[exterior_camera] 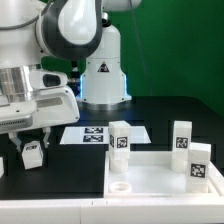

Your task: Assemble square table

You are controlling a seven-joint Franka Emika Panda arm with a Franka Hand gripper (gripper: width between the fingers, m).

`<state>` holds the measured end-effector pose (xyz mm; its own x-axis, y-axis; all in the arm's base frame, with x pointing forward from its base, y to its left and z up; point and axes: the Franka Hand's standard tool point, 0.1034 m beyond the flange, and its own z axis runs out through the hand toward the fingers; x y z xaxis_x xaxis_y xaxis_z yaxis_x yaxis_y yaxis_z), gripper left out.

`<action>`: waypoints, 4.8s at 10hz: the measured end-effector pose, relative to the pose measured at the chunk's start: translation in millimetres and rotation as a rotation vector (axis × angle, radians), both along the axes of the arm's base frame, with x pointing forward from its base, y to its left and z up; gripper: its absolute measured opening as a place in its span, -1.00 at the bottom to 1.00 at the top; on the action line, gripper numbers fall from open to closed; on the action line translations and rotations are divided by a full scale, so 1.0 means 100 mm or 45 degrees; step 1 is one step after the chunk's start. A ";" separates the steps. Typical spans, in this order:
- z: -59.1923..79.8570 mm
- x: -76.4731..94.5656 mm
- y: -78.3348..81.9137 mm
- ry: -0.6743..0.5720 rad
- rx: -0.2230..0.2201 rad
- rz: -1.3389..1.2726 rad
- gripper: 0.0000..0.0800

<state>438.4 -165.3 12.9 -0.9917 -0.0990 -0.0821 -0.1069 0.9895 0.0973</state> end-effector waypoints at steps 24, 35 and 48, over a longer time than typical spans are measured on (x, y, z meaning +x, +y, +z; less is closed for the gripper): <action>0.45 0.22 -0.08 -0.361 -0.207 1.814 0.62; 0.47 0.39 0.10 -0.408 -0.274 3.356 0.62; 0.39 0.49 0.12 -0.259 0.578 3.913 0.62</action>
Offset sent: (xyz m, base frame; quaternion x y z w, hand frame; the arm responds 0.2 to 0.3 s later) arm -0.0489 0.0120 -0.0052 -0.0642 0.0013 0.1365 0.9886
